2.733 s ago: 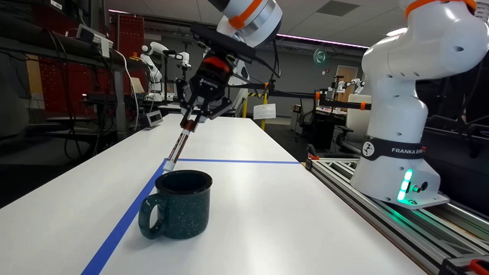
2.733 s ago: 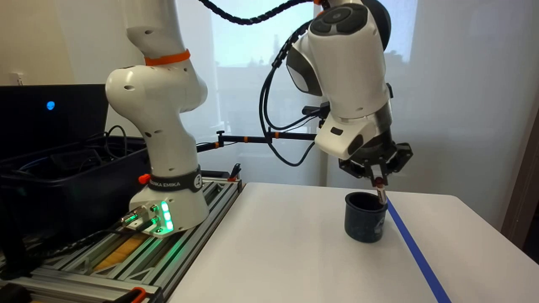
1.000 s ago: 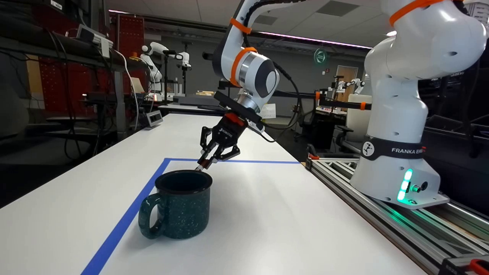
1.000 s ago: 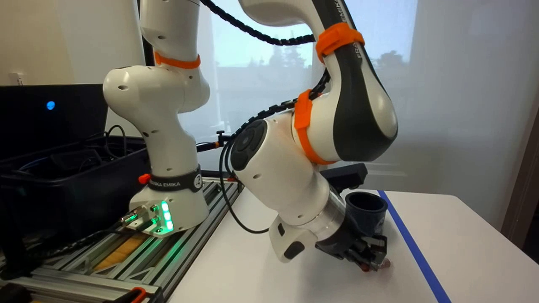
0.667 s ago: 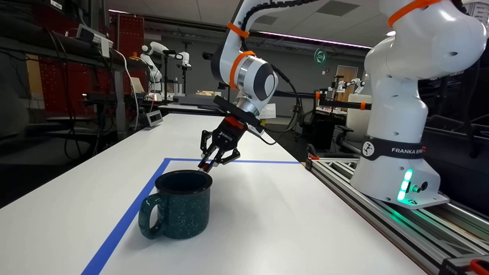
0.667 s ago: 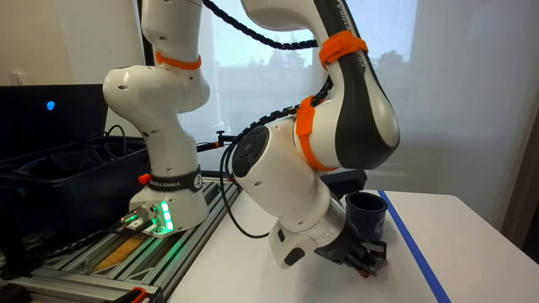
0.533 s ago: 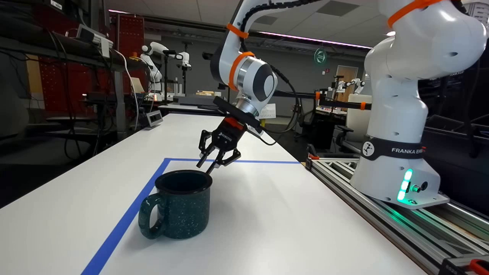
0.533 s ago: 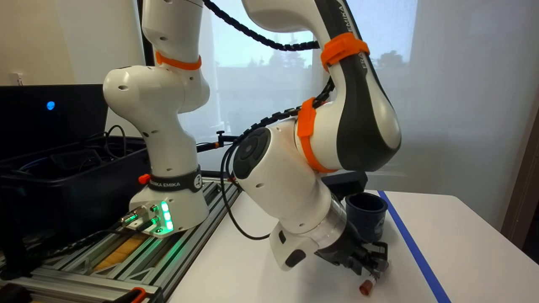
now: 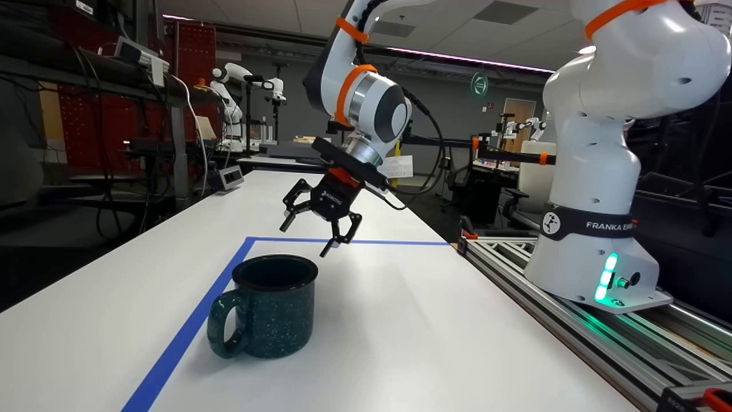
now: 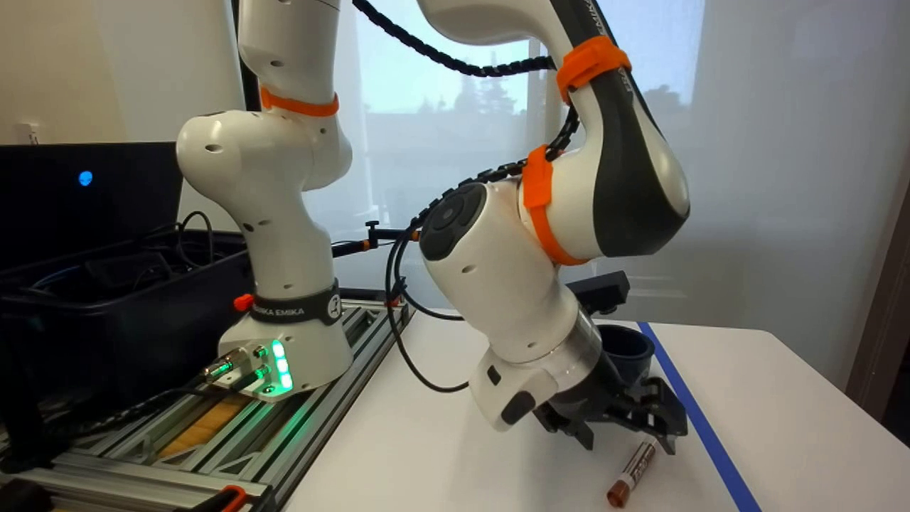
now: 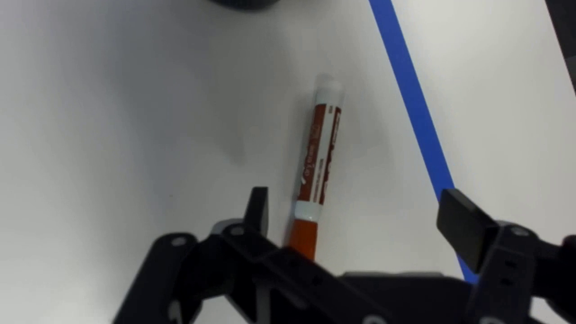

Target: Remove the marker from the cup and put it on the table

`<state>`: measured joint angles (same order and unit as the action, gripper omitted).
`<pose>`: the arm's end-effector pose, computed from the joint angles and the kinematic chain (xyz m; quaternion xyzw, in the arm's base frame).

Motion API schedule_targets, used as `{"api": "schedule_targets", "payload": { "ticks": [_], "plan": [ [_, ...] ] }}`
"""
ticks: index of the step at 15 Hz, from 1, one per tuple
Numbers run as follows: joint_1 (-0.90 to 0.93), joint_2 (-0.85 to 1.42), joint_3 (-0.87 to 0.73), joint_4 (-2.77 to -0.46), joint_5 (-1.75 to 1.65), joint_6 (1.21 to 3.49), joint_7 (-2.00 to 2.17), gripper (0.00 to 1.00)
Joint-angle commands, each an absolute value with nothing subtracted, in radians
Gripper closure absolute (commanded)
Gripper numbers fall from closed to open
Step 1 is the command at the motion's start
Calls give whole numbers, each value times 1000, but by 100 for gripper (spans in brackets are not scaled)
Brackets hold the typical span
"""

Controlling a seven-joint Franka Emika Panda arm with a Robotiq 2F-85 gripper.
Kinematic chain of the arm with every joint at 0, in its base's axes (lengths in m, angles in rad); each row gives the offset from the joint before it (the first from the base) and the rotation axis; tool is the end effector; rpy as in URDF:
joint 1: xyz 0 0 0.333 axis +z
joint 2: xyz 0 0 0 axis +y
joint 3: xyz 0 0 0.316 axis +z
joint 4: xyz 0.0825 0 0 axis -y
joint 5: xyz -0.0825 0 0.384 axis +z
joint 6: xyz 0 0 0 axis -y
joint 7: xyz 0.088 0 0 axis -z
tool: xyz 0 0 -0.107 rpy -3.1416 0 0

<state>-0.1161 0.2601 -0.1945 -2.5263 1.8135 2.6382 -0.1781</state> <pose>0.3853 -0.1560 0.1594 -0.5764 0.7540 -0.0494 0.3113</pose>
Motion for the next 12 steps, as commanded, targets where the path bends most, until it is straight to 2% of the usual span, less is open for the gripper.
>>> {"api": "schedule_targets", "payload": {
  "ticks": [1, 5, 12],
  "plan": [
    [-61, 124, -170, -2581, 1725, 2781, -103, 0],
    [-47, 7, -129, -2638, 1450, 2813, 14, 0],
    [-94, -166, -127, -2655, 970, 2622, 57, 0]
  ]
}}
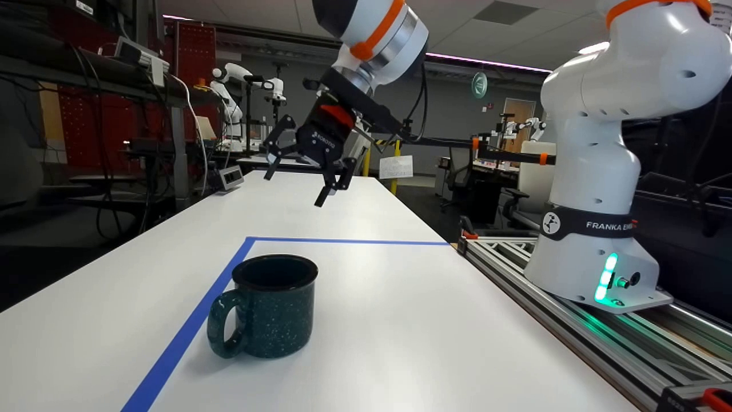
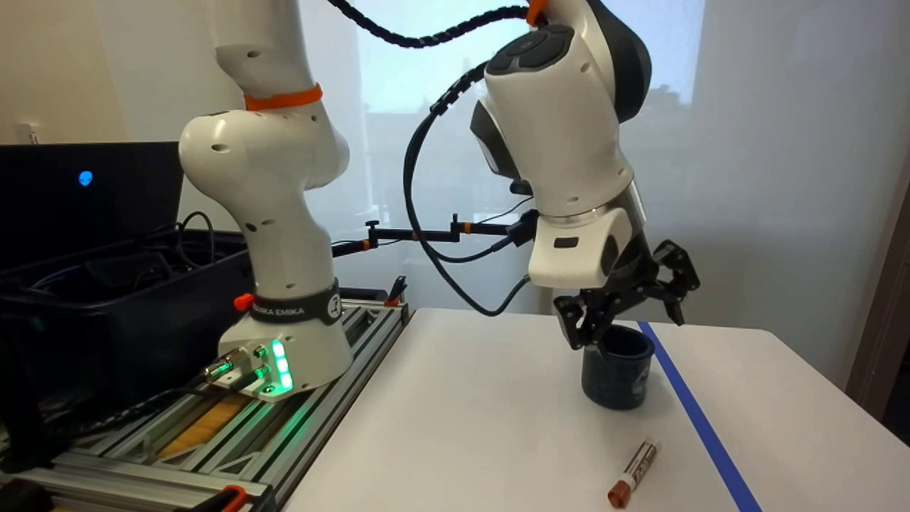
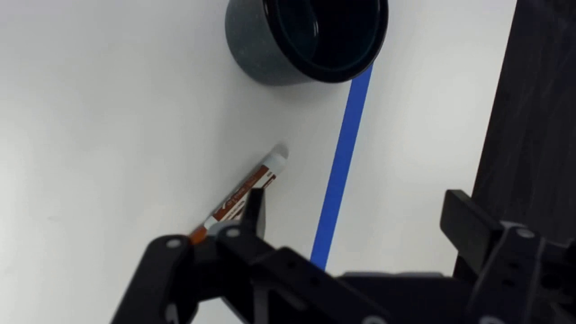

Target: Remove the marker from the cup and put it on the table

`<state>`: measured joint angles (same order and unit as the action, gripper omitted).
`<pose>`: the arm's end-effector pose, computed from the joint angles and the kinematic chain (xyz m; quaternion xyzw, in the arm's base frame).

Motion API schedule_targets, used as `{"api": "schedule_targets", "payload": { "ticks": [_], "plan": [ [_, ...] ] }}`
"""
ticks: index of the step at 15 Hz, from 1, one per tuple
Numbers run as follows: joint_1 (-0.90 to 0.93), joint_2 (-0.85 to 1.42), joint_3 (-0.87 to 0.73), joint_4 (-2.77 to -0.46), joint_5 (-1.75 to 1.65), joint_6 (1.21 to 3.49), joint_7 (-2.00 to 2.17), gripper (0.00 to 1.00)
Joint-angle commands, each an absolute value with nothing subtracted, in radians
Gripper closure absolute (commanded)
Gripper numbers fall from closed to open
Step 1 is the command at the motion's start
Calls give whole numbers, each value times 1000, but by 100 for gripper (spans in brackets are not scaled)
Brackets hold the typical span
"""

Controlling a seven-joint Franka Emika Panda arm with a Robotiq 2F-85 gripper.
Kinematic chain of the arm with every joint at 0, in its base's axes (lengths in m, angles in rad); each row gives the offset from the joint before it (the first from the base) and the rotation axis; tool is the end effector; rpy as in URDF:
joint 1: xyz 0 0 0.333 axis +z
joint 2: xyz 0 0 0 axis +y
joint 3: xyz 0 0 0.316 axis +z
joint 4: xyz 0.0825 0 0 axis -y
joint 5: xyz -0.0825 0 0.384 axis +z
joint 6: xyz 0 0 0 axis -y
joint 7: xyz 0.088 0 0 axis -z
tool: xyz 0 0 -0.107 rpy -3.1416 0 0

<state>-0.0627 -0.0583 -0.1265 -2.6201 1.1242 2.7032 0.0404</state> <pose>0.4159 -0.1106 0.2726 -0.7842 0.5591 -0.0772 0.2577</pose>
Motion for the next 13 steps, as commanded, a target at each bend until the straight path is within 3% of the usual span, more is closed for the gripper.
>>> {"api": "schedule_targets", "payload": {
  "ticks": [1, 2, 13],
  "plan": [
    [-101, -185, -129, -2647, 935, 2603, 61, 0],
    [-78, -104, -128, -2620, 1016, 2655, 44, 0],
    [-98, -151, -125, -2627, 957, 2622, 49, 0]
  ]
}}
